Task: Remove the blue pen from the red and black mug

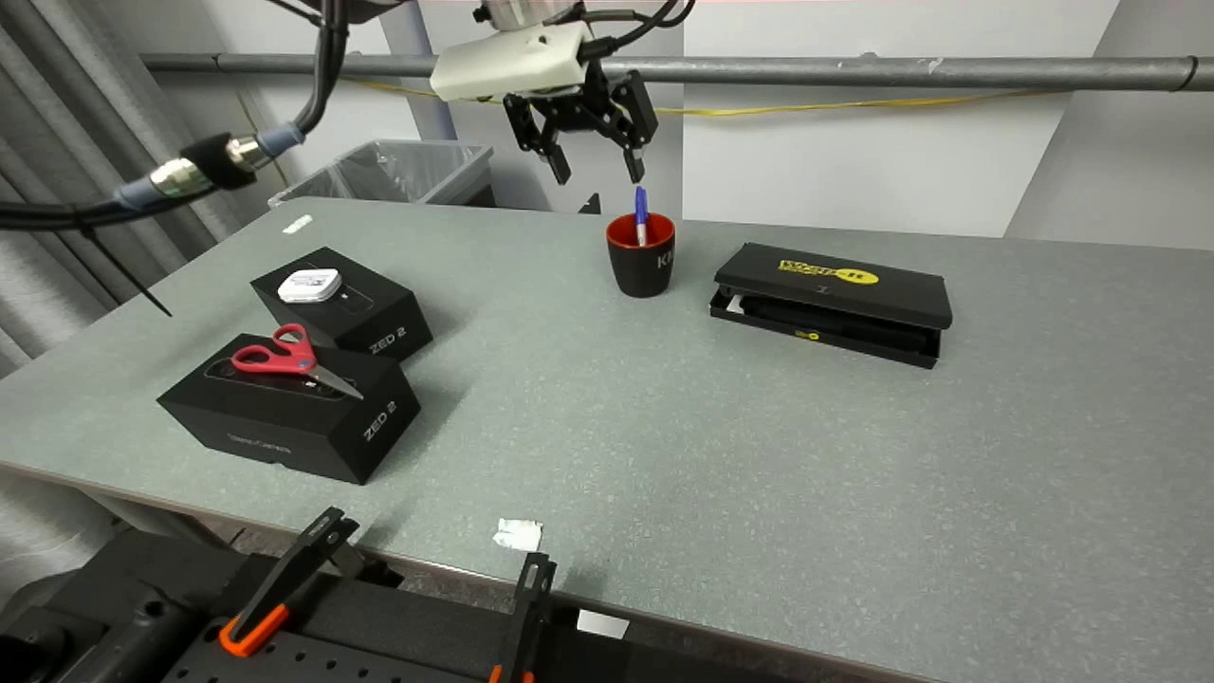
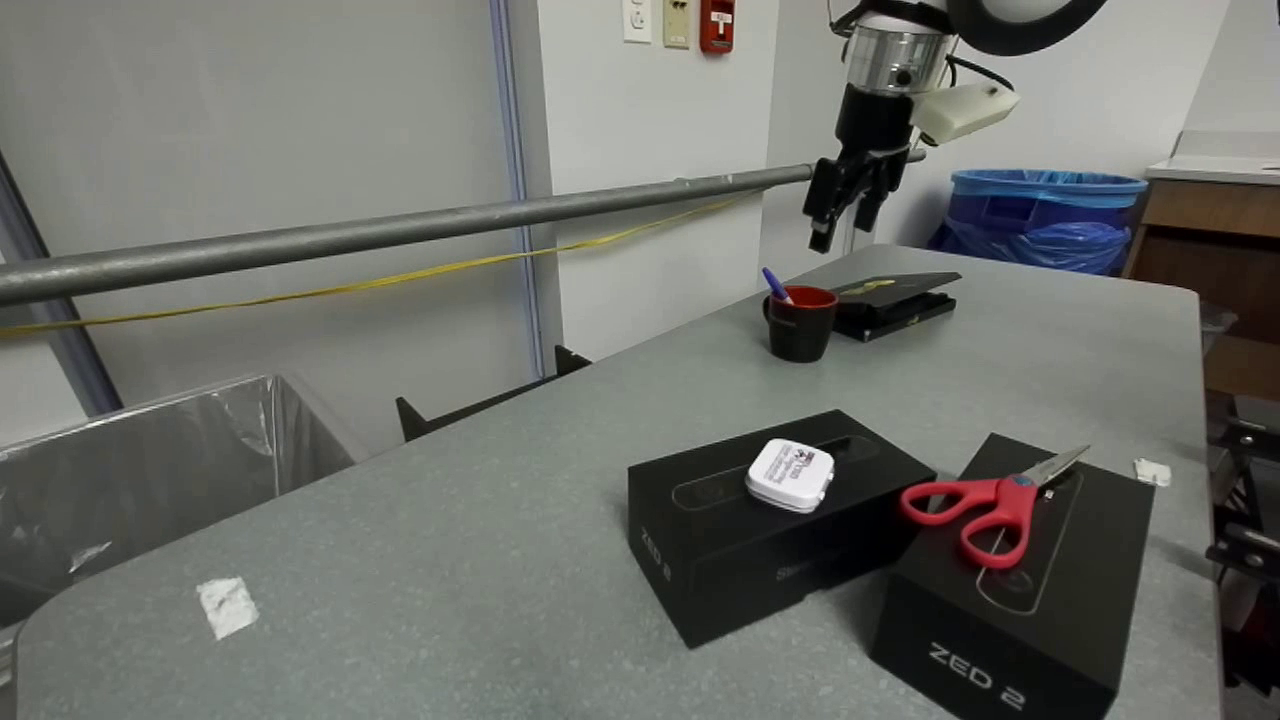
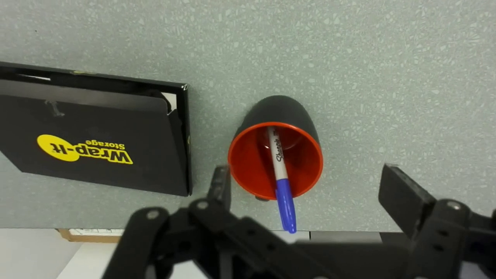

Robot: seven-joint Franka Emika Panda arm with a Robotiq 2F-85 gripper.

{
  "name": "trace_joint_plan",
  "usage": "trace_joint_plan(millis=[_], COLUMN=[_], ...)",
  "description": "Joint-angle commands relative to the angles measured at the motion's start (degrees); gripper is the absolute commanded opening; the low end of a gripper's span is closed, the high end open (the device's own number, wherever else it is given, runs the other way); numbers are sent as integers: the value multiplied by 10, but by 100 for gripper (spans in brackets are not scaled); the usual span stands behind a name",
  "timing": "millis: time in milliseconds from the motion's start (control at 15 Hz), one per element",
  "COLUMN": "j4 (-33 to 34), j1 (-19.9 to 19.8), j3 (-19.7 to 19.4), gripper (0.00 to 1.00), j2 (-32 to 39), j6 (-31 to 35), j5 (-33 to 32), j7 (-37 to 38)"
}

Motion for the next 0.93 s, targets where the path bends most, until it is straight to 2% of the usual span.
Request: trace_joint_plan(millis=[0, 467, 867], j4=[58, 147, 187], j1=[16, 32, 45], j3=[-20, -42, -51], gripper=[100, 100, 100], j2=[60, 149, 197], j6=[7, 34, 66], j5=[4, 16, 35], j7=[29, 42, 32])
